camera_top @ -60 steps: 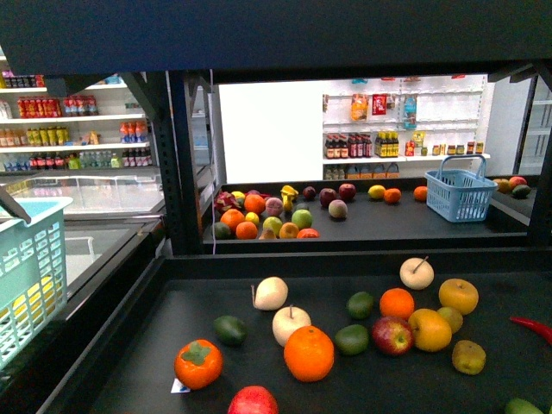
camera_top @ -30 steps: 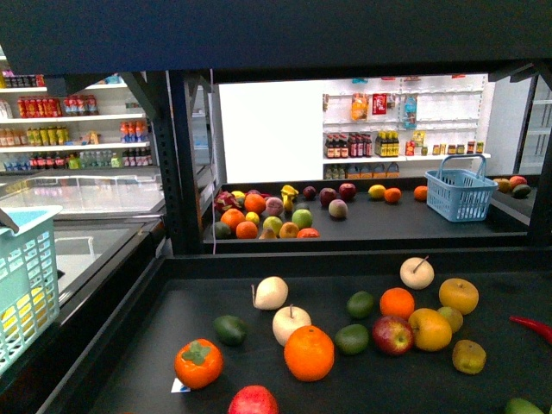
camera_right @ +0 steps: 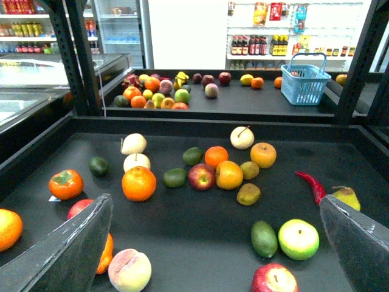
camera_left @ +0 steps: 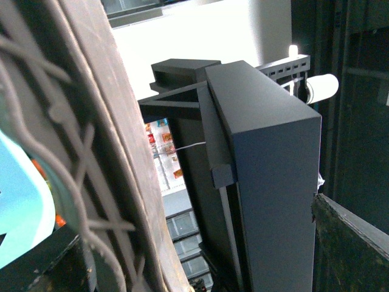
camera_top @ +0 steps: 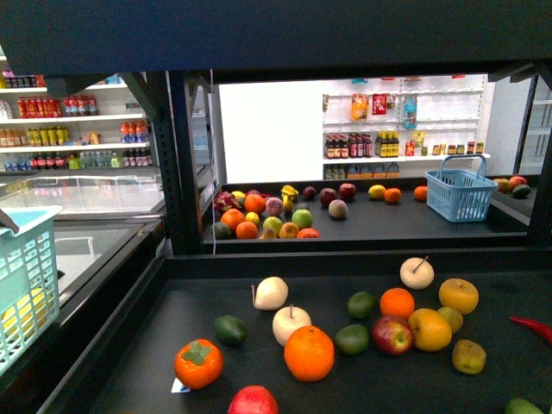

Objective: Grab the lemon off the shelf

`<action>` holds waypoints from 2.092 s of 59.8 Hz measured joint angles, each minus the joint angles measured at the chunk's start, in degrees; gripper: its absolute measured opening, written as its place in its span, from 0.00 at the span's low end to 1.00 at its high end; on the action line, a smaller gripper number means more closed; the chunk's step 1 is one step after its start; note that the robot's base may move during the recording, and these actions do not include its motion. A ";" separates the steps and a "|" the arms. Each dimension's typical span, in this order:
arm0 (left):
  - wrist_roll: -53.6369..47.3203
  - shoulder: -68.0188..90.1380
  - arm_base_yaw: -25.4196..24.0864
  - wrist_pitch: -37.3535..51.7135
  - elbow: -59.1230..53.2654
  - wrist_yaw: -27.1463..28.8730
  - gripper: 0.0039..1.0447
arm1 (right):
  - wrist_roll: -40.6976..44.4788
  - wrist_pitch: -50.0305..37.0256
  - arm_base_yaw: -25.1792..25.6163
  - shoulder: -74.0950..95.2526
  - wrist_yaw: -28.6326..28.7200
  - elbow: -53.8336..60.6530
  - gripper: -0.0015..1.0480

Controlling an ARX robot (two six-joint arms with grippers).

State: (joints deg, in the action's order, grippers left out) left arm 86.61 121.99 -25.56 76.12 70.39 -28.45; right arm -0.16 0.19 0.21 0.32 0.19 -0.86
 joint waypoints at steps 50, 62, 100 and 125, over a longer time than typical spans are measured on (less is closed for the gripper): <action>-38.49 -38.75 -1.77 -58.49 -12.72 8.33 0.93 | 0.00 0.00 0.00 0.00 0.00 0.00 0.98; -67.82 -68.67 12.59 -76.26 -24.79 26.80 0.93 | 0.00 0.00 0.00 0.00 0.00 0.00 0.98; -85.96 -115.67 25.55 -77.70 -62.86 28.46 0.02 | 0.00 0.00 0.00 0.00 0.00 -0.02 0.98; -85.96 -118.88 25.55 -76.81 -66.95 28.44 0.02 | 0.00 0.00 0.00 0.00 -0.02 0.00 0.98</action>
State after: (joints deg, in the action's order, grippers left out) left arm 0.64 3.11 -0.01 -0.69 3.44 -0.01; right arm -0.16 0.19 0.21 0.32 0.16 -0.86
